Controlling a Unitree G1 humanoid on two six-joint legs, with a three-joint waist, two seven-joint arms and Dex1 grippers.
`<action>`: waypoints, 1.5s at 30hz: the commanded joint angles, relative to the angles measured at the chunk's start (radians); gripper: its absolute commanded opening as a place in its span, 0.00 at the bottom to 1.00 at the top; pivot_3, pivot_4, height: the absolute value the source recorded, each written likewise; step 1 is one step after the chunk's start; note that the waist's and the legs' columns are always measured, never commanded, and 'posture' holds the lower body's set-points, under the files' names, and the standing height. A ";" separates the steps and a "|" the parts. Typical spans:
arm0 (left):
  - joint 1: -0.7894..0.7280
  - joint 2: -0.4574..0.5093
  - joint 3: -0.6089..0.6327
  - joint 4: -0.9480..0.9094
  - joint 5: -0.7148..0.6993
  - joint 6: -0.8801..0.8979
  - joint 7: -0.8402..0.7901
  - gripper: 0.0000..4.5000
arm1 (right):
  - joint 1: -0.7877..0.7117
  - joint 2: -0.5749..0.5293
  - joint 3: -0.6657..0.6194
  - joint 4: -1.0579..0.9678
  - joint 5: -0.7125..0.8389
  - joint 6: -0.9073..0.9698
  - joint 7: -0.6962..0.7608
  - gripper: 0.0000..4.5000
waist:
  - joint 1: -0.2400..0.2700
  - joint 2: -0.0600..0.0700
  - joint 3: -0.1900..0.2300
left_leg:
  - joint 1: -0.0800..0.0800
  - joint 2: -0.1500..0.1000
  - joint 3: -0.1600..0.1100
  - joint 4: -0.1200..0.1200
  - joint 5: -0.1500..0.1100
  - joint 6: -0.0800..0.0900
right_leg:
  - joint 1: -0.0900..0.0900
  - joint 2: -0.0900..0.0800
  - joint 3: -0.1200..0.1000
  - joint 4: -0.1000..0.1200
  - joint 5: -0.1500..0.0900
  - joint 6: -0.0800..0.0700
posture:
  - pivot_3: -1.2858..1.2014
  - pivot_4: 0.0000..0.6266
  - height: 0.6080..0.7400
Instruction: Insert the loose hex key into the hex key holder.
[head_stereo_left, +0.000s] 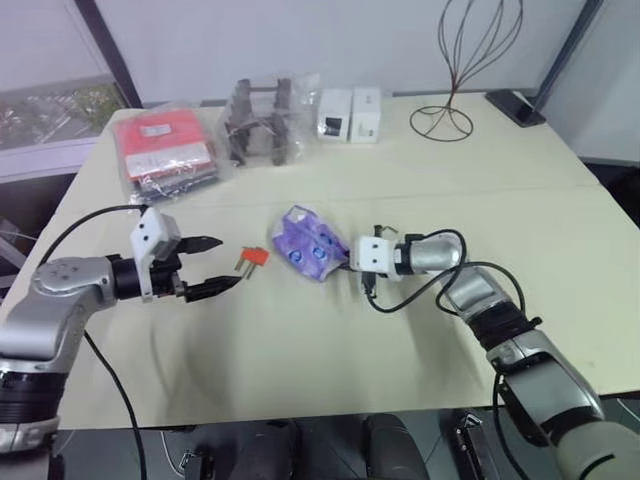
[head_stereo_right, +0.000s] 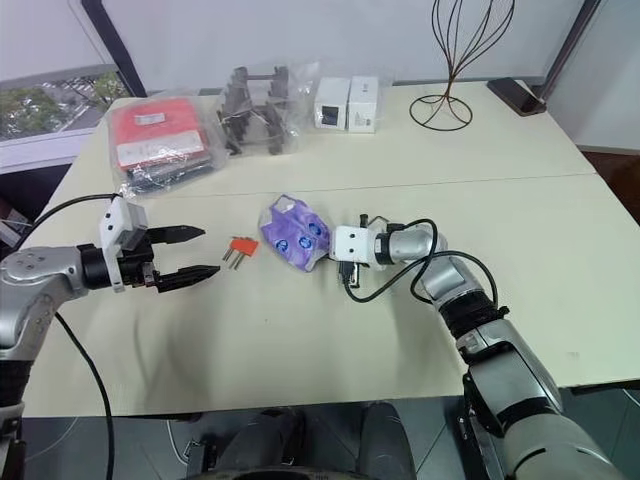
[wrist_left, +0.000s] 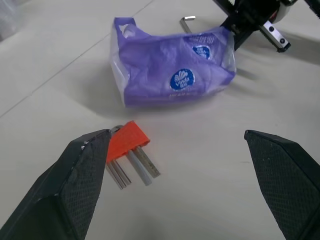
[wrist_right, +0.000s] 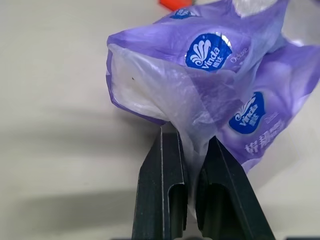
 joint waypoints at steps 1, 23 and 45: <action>-0.025 -0.001 0.005 0.006 -0.002 -0.008 -0.005 1.00 | -0.009 -0.068 -0.135 -0.135 0.035 0.049 -0.063 0.01 | 0.004 0.000 0.000 | 0.000 0.000 0.000 0.000 0.000 0.000 | 0.000 0.000 0.000 0.000 0.000 0.000 | 0.52 0.24 1.00; -0.248 -0.191 -0.127 0.080 0.021 -0.040 -0.014 1.00 | 0.395 -0.369 -0.484 -0.365 0.024 0.656 -0.297 0.16 | 0.004 0.001 0.001 | 0.000 0.000 0.003 0.001 0.000 0.000 | 0.001 -0.001 0.000 0.000 0.000 0.000 | 0.52 0.24 1.00; -0.180 -0.083 -0.052 0.124 0.030 -0.052 -0.026 1.00 | 0.304 -0.320 -0.508 -0.761 0.399 0.843 -0.074 0.98 | -0.002 0.000 0.001 | 0.000 0.001 0.003 0.002 0.000 0.000 | 0.001 0.000 0.000 0.000 0.000 0.000 | 0.52 0.24 1.00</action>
